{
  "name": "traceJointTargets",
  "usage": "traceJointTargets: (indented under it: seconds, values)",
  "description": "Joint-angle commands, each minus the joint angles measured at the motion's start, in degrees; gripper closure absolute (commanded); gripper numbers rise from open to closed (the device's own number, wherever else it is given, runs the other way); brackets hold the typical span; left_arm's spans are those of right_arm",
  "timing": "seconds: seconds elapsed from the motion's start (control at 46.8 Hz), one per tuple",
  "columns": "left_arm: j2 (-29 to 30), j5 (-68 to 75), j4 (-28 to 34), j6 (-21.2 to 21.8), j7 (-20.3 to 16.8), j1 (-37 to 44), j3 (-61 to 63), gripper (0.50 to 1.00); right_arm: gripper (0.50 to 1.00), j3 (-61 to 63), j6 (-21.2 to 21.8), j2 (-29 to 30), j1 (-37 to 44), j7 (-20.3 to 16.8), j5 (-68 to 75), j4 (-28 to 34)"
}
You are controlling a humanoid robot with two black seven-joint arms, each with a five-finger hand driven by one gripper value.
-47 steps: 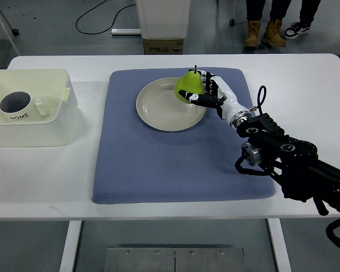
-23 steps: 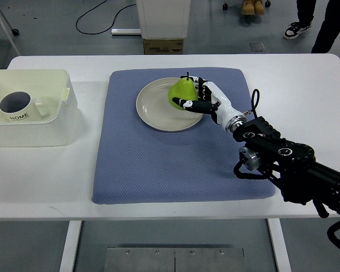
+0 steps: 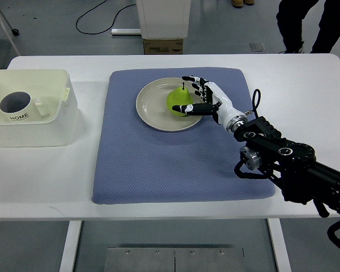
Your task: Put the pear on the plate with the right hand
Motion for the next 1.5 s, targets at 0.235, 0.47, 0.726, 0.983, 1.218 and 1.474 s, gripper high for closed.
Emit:
traceJointTargets:
  seconds: [0.235,0.47,0.726,0.983,1.218,1.474]
  values:
    - [0.00,0.00,0.00,-0.03,-0.02,-0.08,0.00,0.500,0.500,0.79,0.09,0.00,0.83,-0.31,0.07,-0.53]
    - [0.00,0.00,0.00,-0.03,-0.02,0.00,0.00,0.500,0.500,6.76,0.09,-0.52,0.83,-0.40,0.07,-1.23]
    - [0.00,0.00,0.00,-0.03,-0.02,-0.08,0.00,0.500,0.500,11.60,0.09,-5.27,-0.40,-0.40,0.16,-1.15]
    - [0.00,0.00,0.00,-0.03,-0.02,0.00,0.00,0.500,0.500,22.14,-0.62,-6.24,-3.56,-0.04,0.16,-1.15]
    - [0.00,0.00,0.00,-0.03,-0.02,0.00,0.00,0.500,0.500,31.81,-0.70,-5.27,-7.08,-0.04,0.16,-1.06]
    - [0.00,0.00,0.00,-0.03,-0.02,0.00,0.00,0.500,0.500,41.40,-0.70,-1.67,-9.80,-0.13,0.16,-0.88]
